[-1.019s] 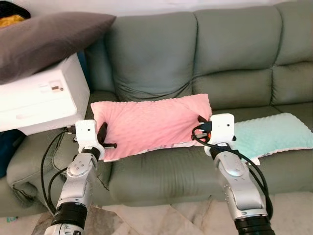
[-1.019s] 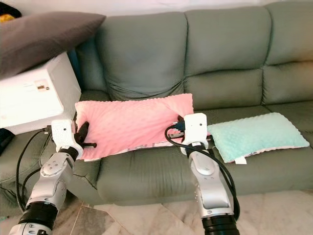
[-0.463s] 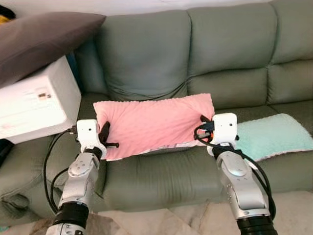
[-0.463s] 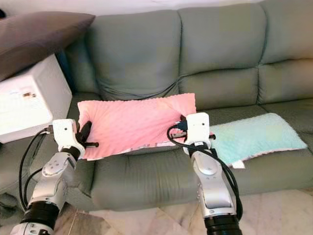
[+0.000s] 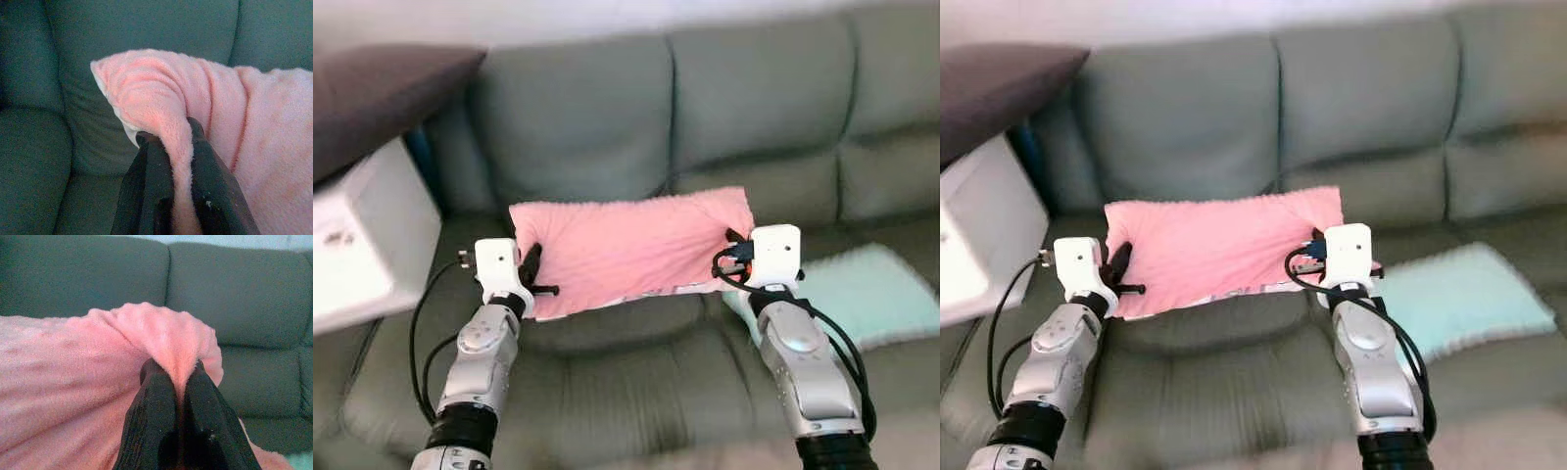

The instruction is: Move the pillow to the sofa

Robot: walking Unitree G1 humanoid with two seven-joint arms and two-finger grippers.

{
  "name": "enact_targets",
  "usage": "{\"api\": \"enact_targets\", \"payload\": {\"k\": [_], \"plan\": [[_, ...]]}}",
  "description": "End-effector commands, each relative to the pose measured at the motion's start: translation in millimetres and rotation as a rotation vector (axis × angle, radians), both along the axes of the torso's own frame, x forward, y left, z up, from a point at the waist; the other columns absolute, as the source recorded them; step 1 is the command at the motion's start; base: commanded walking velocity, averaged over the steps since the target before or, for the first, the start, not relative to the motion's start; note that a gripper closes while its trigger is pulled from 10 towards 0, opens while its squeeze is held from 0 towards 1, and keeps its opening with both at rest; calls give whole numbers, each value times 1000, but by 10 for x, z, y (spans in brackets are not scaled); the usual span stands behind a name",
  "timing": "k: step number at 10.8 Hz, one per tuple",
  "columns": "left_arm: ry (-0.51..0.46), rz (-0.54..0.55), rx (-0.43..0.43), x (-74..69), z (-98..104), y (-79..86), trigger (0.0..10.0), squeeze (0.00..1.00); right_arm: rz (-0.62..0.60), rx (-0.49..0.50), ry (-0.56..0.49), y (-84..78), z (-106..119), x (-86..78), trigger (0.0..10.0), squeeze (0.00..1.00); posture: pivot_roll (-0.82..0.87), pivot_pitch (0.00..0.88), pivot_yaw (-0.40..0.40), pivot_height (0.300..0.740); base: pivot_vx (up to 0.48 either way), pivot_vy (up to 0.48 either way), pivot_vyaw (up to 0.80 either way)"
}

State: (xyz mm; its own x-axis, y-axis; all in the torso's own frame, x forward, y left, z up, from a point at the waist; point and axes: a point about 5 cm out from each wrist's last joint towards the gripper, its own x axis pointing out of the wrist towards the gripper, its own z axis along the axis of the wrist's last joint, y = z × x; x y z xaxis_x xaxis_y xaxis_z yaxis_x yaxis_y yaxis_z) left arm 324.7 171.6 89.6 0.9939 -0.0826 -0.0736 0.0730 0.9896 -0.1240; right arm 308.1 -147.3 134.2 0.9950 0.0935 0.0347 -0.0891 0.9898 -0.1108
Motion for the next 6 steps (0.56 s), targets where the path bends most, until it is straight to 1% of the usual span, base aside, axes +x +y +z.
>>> {"api": "enact_targets", "payload": {"k": [1, 3, 4, 5, 6], "plan": [[-11, 47, 26, -4, 40, 162, 10000, 0, 27, 20, -30, 92, 80, 12, 10000, 0, -172, 0, 75, 740, 289, 0, 0], [-7, 75, 64, -10, 26, 195, 10000, 0, 32, 23, -26, 97, 70, 5, 10000, 0, -169, 0, 77, 740, 0, 0, 0], [-6, 98, 99, -9, 23, 235, 10000, 0, 33, 23, -23, 98, 63, 2, 10000, 0, -169, 0, 78, 740, 0, 0, 0], [5, 130, 140, -5, 6, 283, 10000, 0, 43, 25, -1, 80, 15, -9, 10000, 0, -169, 0, 79, 740, 0, 0, 0], [27, 141, 160, -23, -52, 324, 10000, 0, 12, 30, 56, -24, -155, -46, 10000, 0, -167, 0, 80, 740, 0, 0, 0]]}}
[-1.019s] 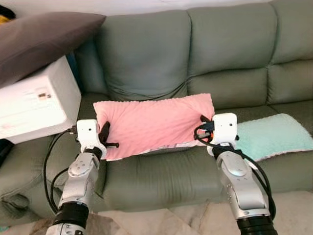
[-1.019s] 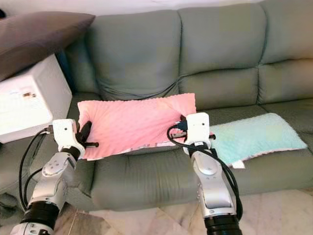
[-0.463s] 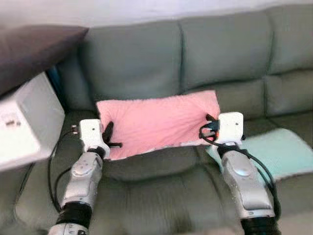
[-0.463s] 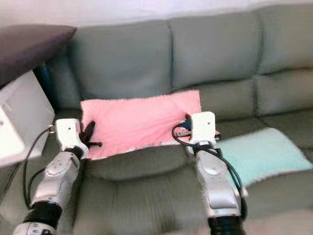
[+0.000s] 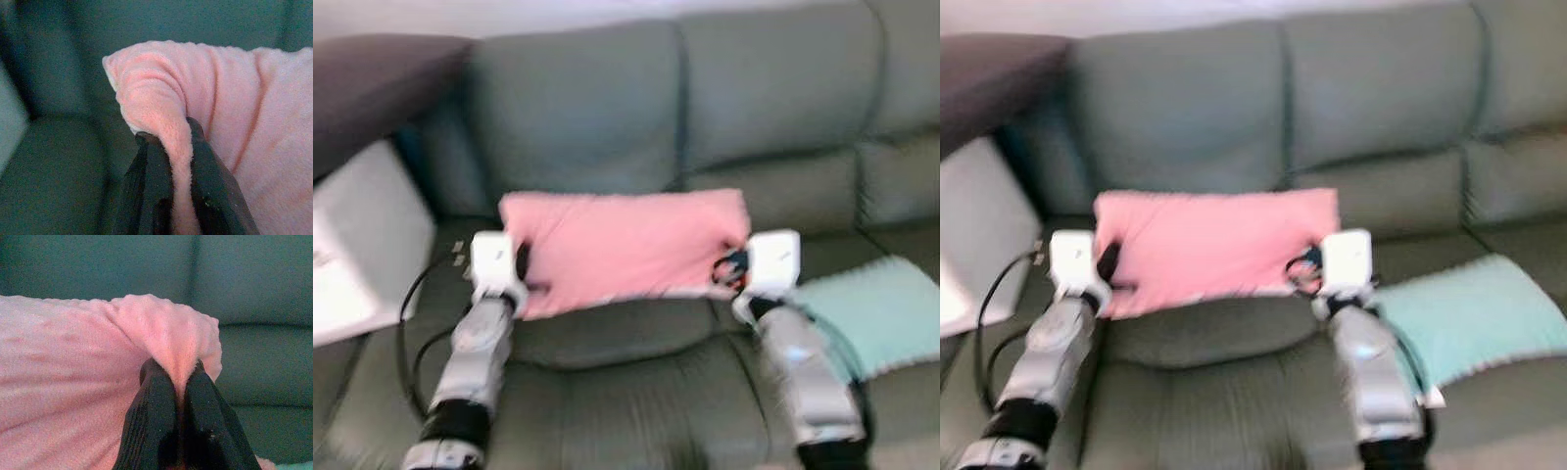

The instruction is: Move the pillow to the sofa

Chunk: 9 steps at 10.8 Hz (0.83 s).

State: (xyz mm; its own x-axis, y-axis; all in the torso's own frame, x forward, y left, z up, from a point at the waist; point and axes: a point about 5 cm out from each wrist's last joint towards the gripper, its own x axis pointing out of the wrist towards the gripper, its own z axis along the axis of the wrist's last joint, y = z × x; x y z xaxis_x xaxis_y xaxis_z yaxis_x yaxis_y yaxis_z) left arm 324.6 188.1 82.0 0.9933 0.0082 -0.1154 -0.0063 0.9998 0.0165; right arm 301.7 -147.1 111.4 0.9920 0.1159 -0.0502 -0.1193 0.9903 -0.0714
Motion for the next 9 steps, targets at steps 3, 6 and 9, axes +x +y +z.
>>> {"api": "enact_targets", "payload": {"k": [3, 6, 9], "plan": [[61, 17, 15, -63, -158, 161, 10000, 0, -77, -22, 99, -250, -261, -62, 10000, 0, -160, 17, 84, 740, 0, 0, 0], [146, -74, -58, -122, -396, -25, 10000, 0, -164, -38, 132, -422, -357, -175, 10000, 0, -163, 100, 106, 740, 0, 0, 0], [174, -147, -37, -226, -520, -134, 10000, 0, -183, -31, 126, -446, -315, -374, 10000, 0, -174, 185, 109, 740, 0, 0, 0]]}}
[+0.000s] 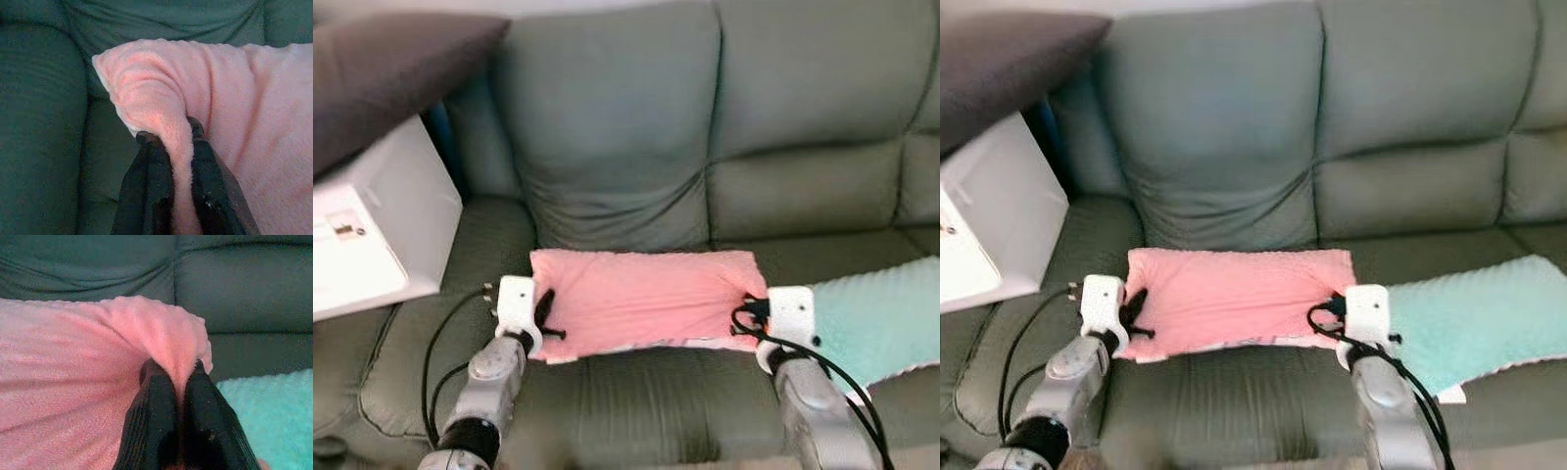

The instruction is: Move the pillow to the sofa

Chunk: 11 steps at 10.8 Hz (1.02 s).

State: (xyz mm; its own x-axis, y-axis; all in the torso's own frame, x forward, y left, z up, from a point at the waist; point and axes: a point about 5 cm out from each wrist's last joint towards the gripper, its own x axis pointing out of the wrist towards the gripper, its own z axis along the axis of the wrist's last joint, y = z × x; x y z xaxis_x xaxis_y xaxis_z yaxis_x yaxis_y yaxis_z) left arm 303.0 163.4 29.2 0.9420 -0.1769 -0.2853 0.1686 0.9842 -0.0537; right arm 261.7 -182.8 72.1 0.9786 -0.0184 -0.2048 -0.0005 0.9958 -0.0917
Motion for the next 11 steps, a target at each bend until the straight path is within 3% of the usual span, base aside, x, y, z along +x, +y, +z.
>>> {"api": "enact_targets", "payload": {"k": [1, 3, 5, 8, 10, 11], "plan": [[-17, 11, 4, -32, 4, 71, 10000, 0, -54, -5, -12, -87, 46, -44, 10000, 0, -175, 207, 106, 740, 0, 0, 0], [-8, -38, -20, -54, -38, -66, 10000, 0, -58, 46, 68, -63, -37, -128, 10000, 0, -180, 262, 98, 740, 0, 0, 0], [-16, -49, -36, -13, -27, -151, 10000, 0, -95, 52, 89, -143, -49, -83, 10000, 0, -195, 303, 91, 740, 0, 0, 0], [-24, 113, -92, 189, 79, -181, 10000, 0, -60, -21, -5, -182, 90, 224, 10000, 0, -223, 380, 87, 740, 0, 0, 0], [-20, 151, -71, 290, 152, -111, 10000, 0, 32, -91, -89, -30, 153, 383, 10000, 0, -222, 403, 81, 740, 0, 0, 0], [11, 238, -88, 327, 163, 16, 10000, 0, 59, -89, -95, 64, 105, 481, 10000, 0, -202, 416, 79, 740, 0, 0, 0]]}}
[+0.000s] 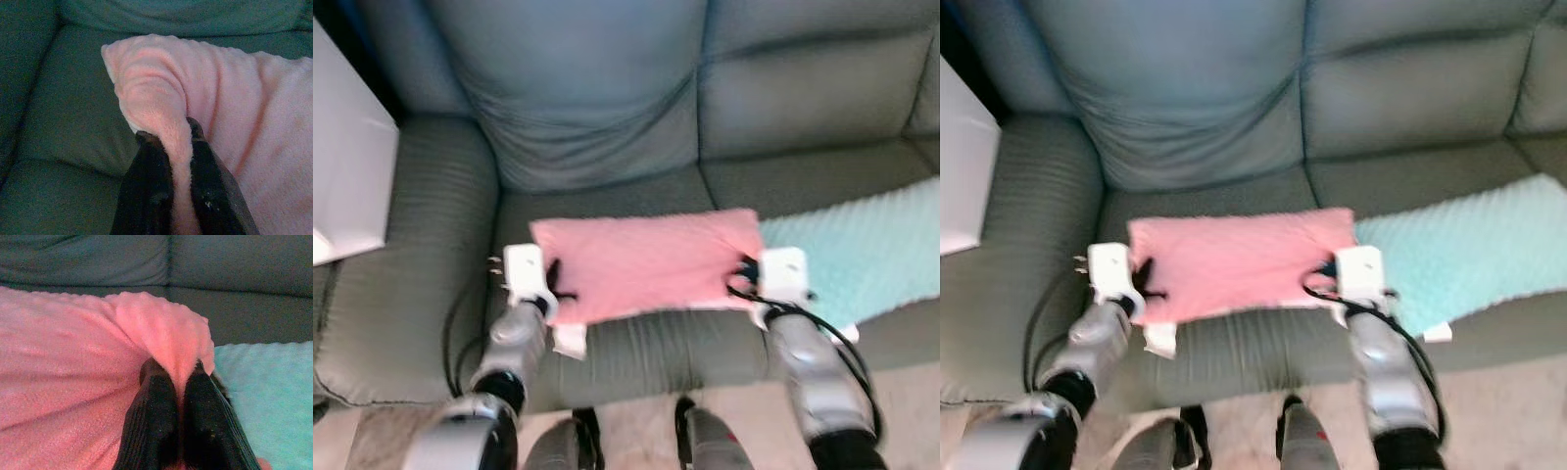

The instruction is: Move the pillow to the sofa

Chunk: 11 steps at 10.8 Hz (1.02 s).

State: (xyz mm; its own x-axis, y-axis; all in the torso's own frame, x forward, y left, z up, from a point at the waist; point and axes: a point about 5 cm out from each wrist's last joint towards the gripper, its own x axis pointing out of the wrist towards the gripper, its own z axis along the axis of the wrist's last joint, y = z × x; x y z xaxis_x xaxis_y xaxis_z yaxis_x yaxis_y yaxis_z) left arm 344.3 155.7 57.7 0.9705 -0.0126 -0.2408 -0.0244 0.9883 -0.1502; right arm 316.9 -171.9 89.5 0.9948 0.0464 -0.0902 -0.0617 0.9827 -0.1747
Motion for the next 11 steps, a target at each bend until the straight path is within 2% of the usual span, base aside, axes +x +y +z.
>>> {"api": "enact_targets", "payload": {"k": [1, 3, 5, 6, 7, 9, 10, 11], "plan": [[55, 74, -14, -68, -106, 149, 10000, 0, 2, -2, 15, 18, -103, -24, 10000, 0, -192, 421, 81, 740, 0, 0, 0], [92, 96, -21, -47, -110, 181, 10000, 0, 4, 25, 10, 98, -149, 93, 10000, 0, -172, 438, 91, 740, 0, 0, 0], [111, 118, -36, -34, -108, 185, 10000, 0, -18, 23, -11, 80, -126, 164, 10000, 0, -177, 445, 89, 740, 0, 0, 0], [119, 129, -74, -31, -114, 154, 10000, 188, -37, 3, -18, 29, -131, 185, 10000, 0, -182, 442, 85, 740, 0, 0, 0], [132, 127, -66, -22, -116, 93, 10000, 0, -37, 3, -24, 14, -131, 201, 10000, 0, -184, 441, 86, 740, 0, 0, 0], [113, 127, -86, 35, -45, 39, 10000, 0, -40, 2, -51, 20, -106, 224, 10000, 0, -185, 438, 90, 740, 0, 0, 0], [80, 127, -119, 79, 25, 49, 10000, 247, -32, 11, -73, 39, -80, 236, 10000, 455, -179, 439, 95, 740, 0, 0, 0], [57, 125, -140, 108, 74, 61, 10000, 1000, -24, 19, -92, 58, -54, 251, 10000, 871, -175, 441, 98, 740, 0, 0, 0]]}}
